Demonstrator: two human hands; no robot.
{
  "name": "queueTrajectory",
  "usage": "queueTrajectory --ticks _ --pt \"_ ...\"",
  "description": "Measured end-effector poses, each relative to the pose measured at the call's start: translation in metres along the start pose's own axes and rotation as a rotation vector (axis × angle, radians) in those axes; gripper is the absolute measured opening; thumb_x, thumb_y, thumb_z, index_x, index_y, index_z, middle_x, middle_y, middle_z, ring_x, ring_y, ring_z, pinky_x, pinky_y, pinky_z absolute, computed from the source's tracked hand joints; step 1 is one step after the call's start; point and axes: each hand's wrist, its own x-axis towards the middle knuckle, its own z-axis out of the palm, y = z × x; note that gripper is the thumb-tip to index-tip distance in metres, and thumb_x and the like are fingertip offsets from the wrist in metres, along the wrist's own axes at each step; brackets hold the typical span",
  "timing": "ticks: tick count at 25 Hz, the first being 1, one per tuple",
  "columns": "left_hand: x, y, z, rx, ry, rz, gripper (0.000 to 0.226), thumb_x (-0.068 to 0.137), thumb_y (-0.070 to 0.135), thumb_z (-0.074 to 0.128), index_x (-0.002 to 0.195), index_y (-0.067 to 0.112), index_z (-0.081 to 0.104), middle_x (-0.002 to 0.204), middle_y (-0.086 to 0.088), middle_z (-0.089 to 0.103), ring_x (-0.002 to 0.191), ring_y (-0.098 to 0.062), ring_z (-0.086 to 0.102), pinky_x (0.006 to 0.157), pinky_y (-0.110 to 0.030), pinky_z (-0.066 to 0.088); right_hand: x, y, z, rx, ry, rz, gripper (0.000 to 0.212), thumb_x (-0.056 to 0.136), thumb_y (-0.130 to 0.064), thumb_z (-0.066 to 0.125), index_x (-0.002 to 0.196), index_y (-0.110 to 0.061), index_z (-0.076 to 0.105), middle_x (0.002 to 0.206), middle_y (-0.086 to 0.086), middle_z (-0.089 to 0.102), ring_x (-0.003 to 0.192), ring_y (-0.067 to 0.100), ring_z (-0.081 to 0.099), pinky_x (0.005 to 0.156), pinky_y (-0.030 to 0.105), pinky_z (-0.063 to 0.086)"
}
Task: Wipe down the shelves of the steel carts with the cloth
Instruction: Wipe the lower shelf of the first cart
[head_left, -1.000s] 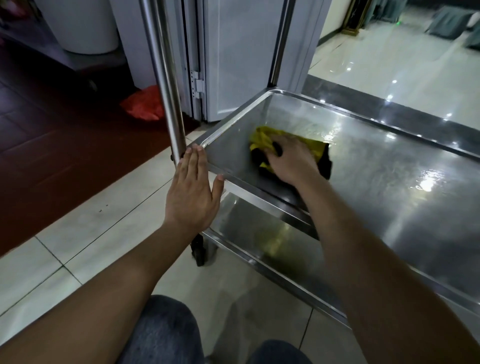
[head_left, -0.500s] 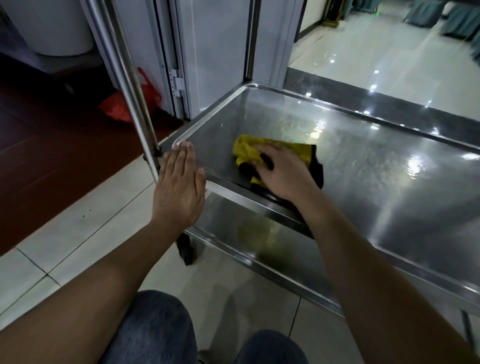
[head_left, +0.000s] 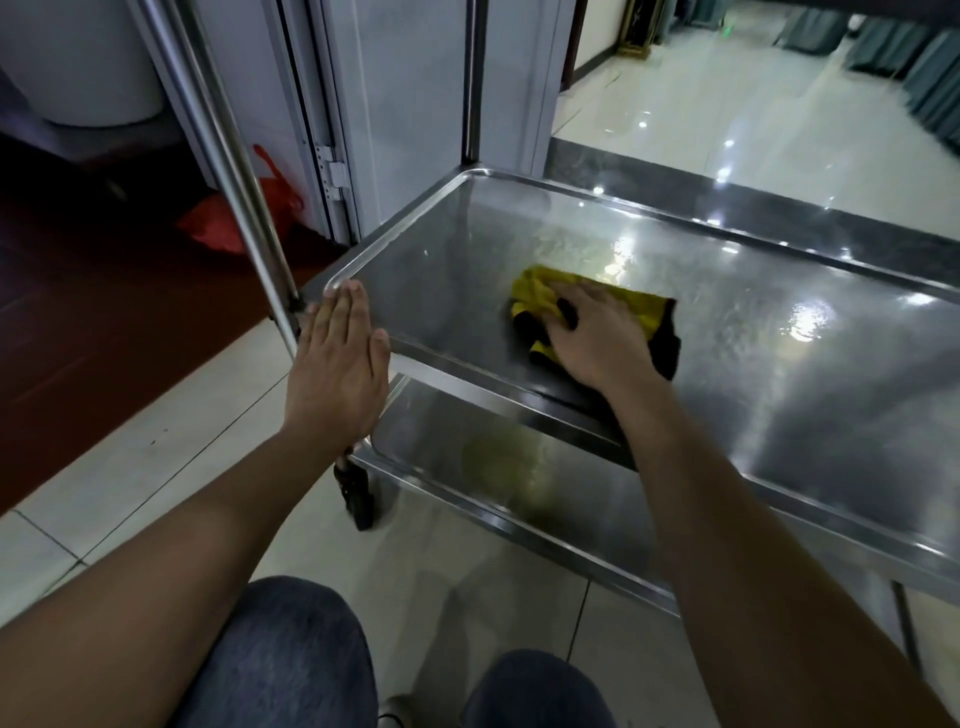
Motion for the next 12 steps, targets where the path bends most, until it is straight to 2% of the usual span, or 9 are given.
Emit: queueTrajectory --ticks 2,4,7,9,12 --pt "0.001 0.001 0.002 0.002 0.011 -0.013 0.07 0.102 0.044 0.001 0.16 0.005 0.001 0.169 -0.013 -0.001 0.157 -0.022 -0.007 0.128 -0.041 -0.004 0.004 0.003 -0.004 -0.014 0.015 0.137 0.054 0.102 -0.048 0.043 0.154 -0.032 0.038 0.164 0.004 0.031 0.151 0.027 0.026 0.125 0.042 0.016" --pt "0.002 0.001 0.002 0.005 0.012 -0.02 0.071 0.102 0.044 0.001 0.16 0.004 0.001 0.169 -0.015 0.0 0.157 -0.023 -0.006 0.128 -0.042 -0.003 -0.012 -0.017 0.005 0.009 0.025 0.029 0.051 0.101 -0.046 0.047 0.15 -0.032 0.045 0.16 0.003 0.038 0.147 0.029 0.033 0.123 0.042 0.022" --pt "0.001 -0.002 0.003 0.054 0.025 -0.001 0.071 0.102 0.044 -0.001 0.16 0.003 0.003 0.169 -0.017 0.004 0.157 -0.025 -0.001 0.128 -0.043 0.0 -0.045 -0.042 0.015 0.119 -0.047 -0.193 0.046 0.099 -0.048 0.052 0.143 -0.034 0.052 0.153 -0.003 0.048 0.143 0.023 0.04 0.122 0.042 0.025" --pt "0.004 -0.006 0.001 0.081 0.014 0.016 0.072 0.102 0.046 -0.003 0.16 0.003 0.004 0.169 -0.017 0.006 0.157 -0.025 0.002 0.128 -0.042 0.001 -0.056 -0.037 0.008 0.192 -0.047 -0.194 0.045 0.099 -0.047 0.053 0.14 -0.032 0.056 0.149 -0.004 0.052 0.14 0.021 0.043 0.121 0.041 0.026" --pt "0.002 -0.007 0.0 0.099 -0.003 0.011 0.075 0.101 0.047 -0.004 0.16 0.002 0.007 0.168 -0.018 0.008 0.157 -0.027 0.004 0.128 -0.043 0.003 -0.095 -0.003 -0.005 0.166 0.023 -0.097 0.042 0.099 -0.044 0.055 0.138 -0.03 0.059 0.146 -0.004 0.055 0.139 0.02 0.045 0.122 0.038 0.026"
